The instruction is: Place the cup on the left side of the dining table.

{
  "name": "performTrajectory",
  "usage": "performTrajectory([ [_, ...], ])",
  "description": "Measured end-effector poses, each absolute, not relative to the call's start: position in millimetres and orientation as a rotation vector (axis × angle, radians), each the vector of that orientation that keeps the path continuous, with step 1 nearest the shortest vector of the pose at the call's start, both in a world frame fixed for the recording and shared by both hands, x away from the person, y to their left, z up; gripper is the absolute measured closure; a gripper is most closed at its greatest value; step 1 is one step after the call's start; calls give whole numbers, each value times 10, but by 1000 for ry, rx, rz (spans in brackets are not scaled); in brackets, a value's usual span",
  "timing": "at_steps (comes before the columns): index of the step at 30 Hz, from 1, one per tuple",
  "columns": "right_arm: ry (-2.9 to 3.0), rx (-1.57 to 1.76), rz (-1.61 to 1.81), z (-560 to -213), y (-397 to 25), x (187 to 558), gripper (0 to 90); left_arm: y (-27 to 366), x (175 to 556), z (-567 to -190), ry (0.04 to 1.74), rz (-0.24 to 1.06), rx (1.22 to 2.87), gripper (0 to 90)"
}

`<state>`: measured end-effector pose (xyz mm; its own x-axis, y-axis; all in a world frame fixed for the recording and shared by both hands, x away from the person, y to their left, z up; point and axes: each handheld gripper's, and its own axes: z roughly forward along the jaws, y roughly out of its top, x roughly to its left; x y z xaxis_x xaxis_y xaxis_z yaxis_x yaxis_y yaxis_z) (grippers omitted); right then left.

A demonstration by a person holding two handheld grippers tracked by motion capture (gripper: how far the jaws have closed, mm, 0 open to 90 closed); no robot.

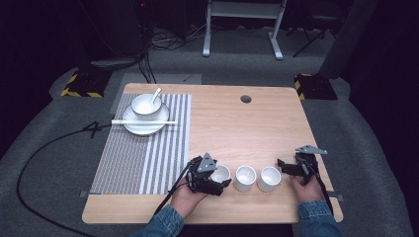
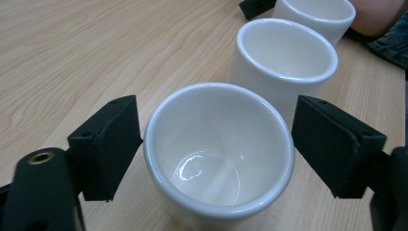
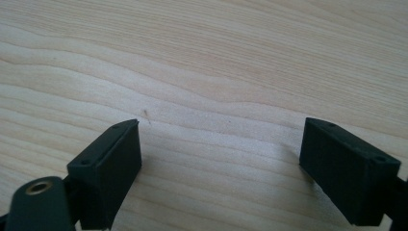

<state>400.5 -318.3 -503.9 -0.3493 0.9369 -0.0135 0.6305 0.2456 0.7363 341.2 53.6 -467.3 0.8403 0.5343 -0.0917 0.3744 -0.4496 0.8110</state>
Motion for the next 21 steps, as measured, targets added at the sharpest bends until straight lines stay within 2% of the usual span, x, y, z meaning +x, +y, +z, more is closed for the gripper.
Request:
performTrajectory([
  [4,2068,1427,897,-5039,-3183,4004,145,512,3440,-4762,648,204,2099,262],
  [21,2068,1427,897,-5039,-3182,4004,145,520,3409,-4861,603,264,2074,274],
])
